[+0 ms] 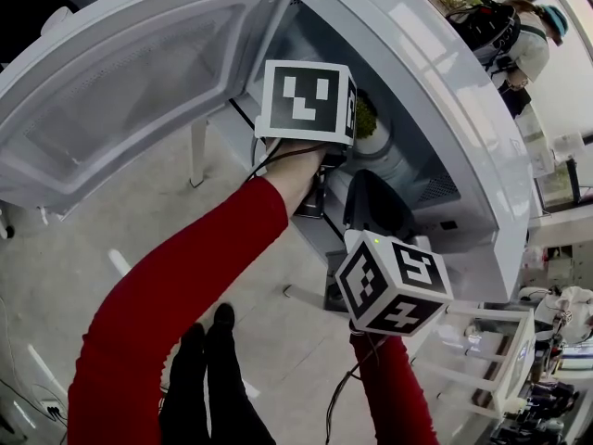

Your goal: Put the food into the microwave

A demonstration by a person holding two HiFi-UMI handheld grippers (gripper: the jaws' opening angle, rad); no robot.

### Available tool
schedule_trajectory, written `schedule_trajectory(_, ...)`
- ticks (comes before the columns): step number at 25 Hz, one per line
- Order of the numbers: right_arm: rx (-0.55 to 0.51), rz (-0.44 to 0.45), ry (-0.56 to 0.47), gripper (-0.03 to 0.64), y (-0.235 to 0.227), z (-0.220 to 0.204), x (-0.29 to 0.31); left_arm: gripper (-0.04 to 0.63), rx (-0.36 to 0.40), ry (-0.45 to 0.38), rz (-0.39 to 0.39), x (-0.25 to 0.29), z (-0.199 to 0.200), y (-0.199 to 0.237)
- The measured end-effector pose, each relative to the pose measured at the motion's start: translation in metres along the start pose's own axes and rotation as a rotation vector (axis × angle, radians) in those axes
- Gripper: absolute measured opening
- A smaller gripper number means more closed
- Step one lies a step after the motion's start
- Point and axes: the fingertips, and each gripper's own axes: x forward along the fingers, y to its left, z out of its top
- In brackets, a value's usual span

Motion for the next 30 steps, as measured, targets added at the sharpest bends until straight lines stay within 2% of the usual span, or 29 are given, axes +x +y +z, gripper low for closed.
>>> schedule_trajectory(4,-0.001,0.001,0.001,0.014,0.003,-0.004,0.002,0.073,0.019,-0.006,0.010,0.001,-0.002,0.006)
schedule_trajectory(7,-0.001,0.001,0.002,0.014,0.002,-0.004,0.002,0.078,0.076,-0.056,0.046,0.001,0.009,0.010)
schedule_trajectory(12,-0.011,0.002,0.003,0.014,0.003,-0.006,0.004,0.086,0.139,-0.041,0.091,0.000,0.005,0.014)
schedule_trajectory(17,-0.011,0.004,0.001,0.014,-0.001,-0.006,0.002,0.089,0.182,-0.033,0.035,0.009,-0.003,-0.004)
schedule_trajectory(24,-0.011,0.005,-0.002,0.014,0.001,-0.002,0.003,0.097,0.228,-0.031,0.051,0.008,0.000,-0.002)
schedule_trajectory(30,-0.013,0.002,-0.005,0.014,0.003,0.000,0.002,0.107,0.339,-0.023,0.089,0.009,-0.001,-0.001)
